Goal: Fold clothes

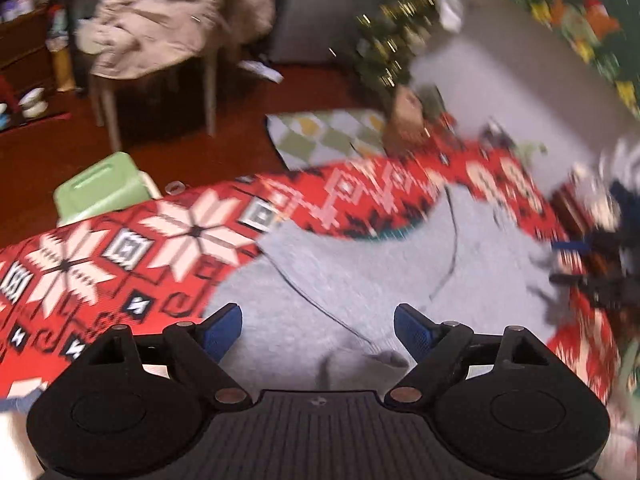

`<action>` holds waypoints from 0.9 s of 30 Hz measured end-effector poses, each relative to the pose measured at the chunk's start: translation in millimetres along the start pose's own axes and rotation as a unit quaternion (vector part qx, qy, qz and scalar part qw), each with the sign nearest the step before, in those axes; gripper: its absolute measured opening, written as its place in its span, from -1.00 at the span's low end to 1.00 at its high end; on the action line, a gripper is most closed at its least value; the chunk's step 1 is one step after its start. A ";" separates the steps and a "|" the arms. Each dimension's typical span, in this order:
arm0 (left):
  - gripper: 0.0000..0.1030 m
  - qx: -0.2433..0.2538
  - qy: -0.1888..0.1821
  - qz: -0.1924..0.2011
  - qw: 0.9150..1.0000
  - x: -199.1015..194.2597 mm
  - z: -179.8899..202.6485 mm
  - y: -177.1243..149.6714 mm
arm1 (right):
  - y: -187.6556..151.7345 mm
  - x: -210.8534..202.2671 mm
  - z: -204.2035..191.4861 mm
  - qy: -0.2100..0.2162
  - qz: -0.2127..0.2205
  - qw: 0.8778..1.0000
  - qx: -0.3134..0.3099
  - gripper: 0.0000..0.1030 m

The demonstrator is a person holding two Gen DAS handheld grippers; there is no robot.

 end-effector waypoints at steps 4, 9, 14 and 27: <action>0.26 0.033 0.065 0.051 0.996 -20.1 19.0 -21.9 | -3.9 2.6 5.8 -0.005 0.004 0.999 0.040 0.13; 0.15 0.141 0.143 0.096 0.975 -30.8 73.6 -66.4 | -9.3 6.7 1.0 -0.009 0.010 0.998 0.057 0.13; -0.05 0.150 0.161 0.099 0.970 -6.4 101.3 -85.8 | -12.5 12.2 -7.2 -0.013 0.013 0.998 0.060 0.13; -0.82 0.107 0.188 0.110 0.970 20.6 101.4 -80.4 | -8.4 12.5 -5.1 -0.019 0.025 0.995 0.090 -0.05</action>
Point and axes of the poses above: each gripper's, at about its wrist camera, not at the fingertips, and x roughly the way its jaws point, z to its right, y to its top, the point moved 1 cm from there along x, roughly the way its jaws point, and after that the axes turned 5 degrees about -z, right-handed, at the moved point
